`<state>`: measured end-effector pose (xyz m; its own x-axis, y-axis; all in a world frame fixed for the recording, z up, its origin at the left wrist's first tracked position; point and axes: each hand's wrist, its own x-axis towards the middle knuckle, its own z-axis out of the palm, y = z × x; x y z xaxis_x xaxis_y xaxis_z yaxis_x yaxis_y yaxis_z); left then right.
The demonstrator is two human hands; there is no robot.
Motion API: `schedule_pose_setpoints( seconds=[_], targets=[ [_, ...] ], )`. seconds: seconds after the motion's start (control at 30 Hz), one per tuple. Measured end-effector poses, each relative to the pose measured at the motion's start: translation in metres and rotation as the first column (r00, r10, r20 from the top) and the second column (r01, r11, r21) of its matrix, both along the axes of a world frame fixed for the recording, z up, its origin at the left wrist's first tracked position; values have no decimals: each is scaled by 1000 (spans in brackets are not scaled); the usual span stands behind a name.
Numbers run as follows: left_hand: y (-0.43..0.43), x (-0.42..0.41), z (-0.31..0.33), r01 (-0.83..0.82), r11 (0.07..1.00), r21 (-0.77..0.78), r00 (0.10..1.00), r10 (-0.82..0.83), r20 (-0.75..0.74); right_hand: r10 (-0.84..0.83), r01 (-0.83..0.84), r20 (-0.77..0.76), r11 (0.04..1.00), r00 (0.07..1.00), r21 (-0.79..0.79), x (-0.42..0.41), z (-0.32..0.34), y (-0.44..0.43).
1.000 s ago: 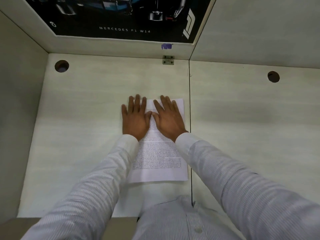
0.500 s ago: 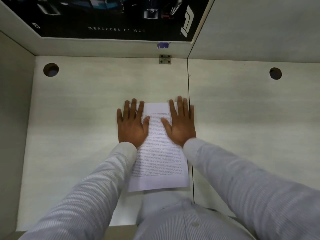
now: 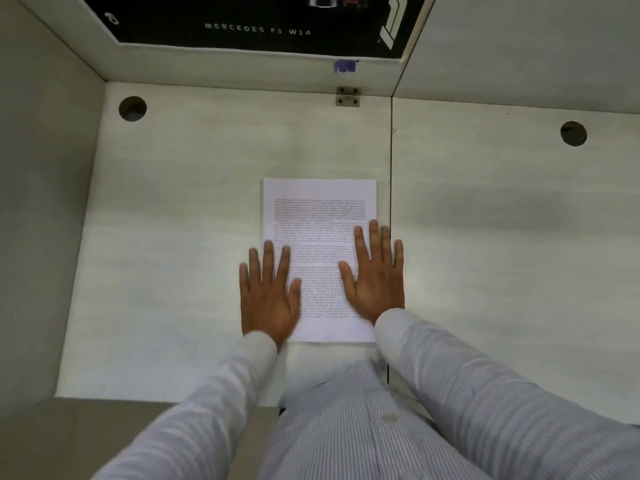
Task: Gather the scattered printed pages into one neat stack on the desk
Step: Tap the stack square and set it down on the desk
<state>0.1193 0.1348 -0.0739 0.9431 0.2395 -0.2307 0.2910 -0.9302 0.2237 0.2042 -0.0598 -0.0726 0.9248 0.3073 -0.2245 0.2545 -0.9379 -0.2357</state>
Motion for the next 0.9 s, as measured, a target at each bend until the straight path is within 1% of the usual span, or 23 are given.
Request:
schedule_pose_setpoints(
  seconds=[0.07,0.23,0.27,0.3,0.4,0.43,0.5,0.53,0.6,0.7,0.77,0.9],
  targets=[
    [-3,-28,-1,6,1000,6,1000,-5,-13,8,-7,16,1000,1000,-2,0,-2,1],
    [-2,-30,-2,12,1000,22,1000,-11,-27,26,-16,111,996,994,-87,-9,1,4],
    [-2,-30,-4,9,1000,25,999,-9,-31,61,-51,125,995,990,-81,-18,2,8],
    [-2,-31,-5,8,1000,26,999,-7,-36,128,-121,114,990,985,-66,-28,3,13],
    [-1,-31,-6,8,999,33,999,-6,-42,385,-387,53,922,921,29,-44,2,30],
    [-1,-31,-6,9,999,31,999,-8,-41,432,-435,61,899,900,50,-34,0,33],
    [-1,-31,-5,13,1000,23,999,-12,-38,468,-473,94,880,879,40,1,-5,36],
    [-1,-31,-5,13,1000,20,999,-13,-33,456,-460,97,888,885,23,22,-7,35],
    [-1,-31,-5,10,1000,12,1000,-10,-22,381,-380,89,925,920,-23,67,-6,34],
    [-1,-30,-3,5,1000,-1,1000,-5,-15,241,-239,22,969,970,-58,121,-2,34],
    [-1,-31,-3,6,1000,-6,1000,-6,-5,187,-188,-21,980,982,-66,149,1,33],
    [-1,-32,-3,2,1000,-2,1000,-2,16,127,-128,-29,990,992,-56,181,3,28]
  ],
)
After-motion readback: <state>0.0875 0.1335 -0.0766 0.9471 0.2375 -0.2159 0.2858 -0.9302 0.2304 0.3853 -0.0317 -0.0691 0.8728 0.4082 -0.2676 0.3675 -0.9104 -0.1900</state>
